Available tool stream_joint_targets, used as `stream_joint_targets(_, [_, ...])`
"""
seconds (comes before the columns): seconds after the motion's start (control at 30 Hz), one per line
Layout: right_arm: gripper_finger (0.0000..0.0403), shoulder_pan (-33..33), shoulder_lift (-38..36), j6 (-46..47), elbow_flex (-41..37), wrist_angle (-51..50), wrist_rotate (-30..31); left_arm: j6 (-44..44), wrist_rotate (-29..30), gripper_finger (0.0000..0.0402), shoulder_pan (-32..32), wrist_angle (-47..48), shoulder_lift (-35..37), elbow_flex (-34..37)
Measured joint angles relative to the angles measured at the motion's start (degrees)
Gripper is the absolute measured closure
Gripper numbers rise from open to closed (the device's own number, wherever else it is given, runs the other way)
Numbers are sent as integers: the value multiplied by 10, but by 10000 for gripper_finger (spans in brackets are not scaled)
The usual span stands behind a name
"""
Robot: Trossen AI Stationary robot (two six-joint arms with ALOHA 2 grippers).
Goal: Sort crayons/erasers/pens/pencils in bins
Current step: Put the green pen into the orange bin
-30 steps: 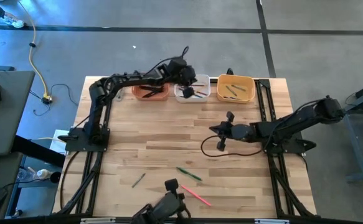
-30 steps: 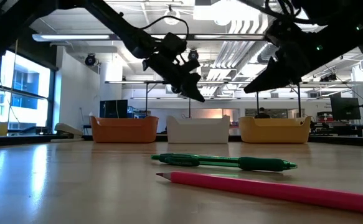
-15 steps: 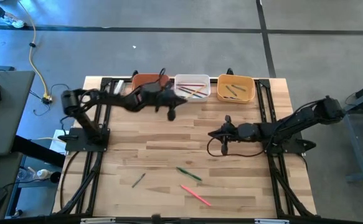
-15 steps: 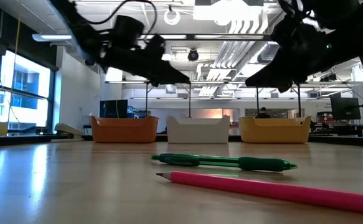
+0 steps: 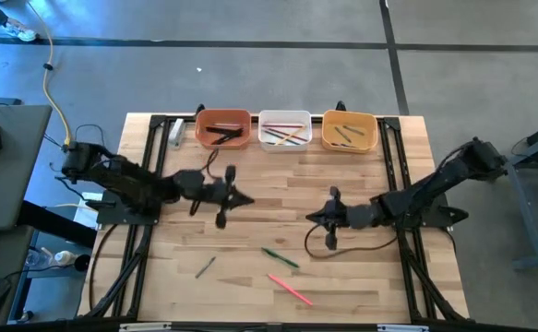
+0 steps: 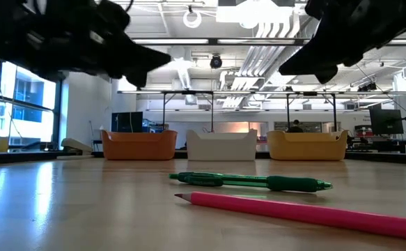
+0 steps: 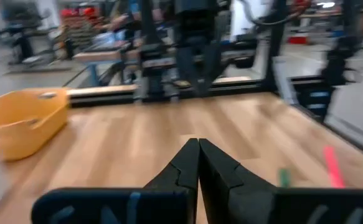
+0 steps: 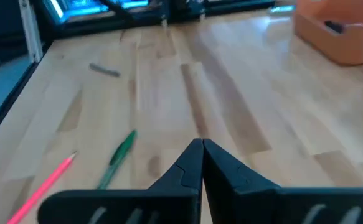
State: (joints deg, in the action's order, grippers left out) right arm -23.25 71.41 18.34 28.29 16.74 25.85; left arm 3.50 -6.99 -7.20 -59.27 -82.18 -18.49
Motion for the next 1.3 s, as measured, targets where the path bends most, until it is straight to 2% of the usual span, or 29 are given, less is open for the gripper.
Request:
stream_joint_targets(0.23, [403, -63, 116, 89, 93, -81, 25, 13, 67, 401, 103, -20, 1, 9])
stream_joint_targets(0.4, [392, -88, 212, 149, 168, -121, -8, 6, 99, 401, 148, -19, 1, 9])
stream_joint_targets(0.53, [346, -101, 278, 185, 225, -169, -48, -3, 135, 401, 177, -19, 1, 9])
stream_joint_targets(0.73, [263, -111, 349, 202, 299, -233, -50, -18, 175, 401, 190, -16, -1, 9])
stream_joint_targets(0.87, [243, -109, 376, 203, 317, -245, -50, -29, 190, 401, 189, -15, -1, 9])
stream_joint_targets(1.03, [267, -105, 395, 221, 318, -250, -48, -46, 199, 401, 189, -14, -1, 9])
stream_joint_targets(1.3, [377, -104, 399, 209, 320, -259, -40, -116, 251, 401, 189, -14, -1, 9])
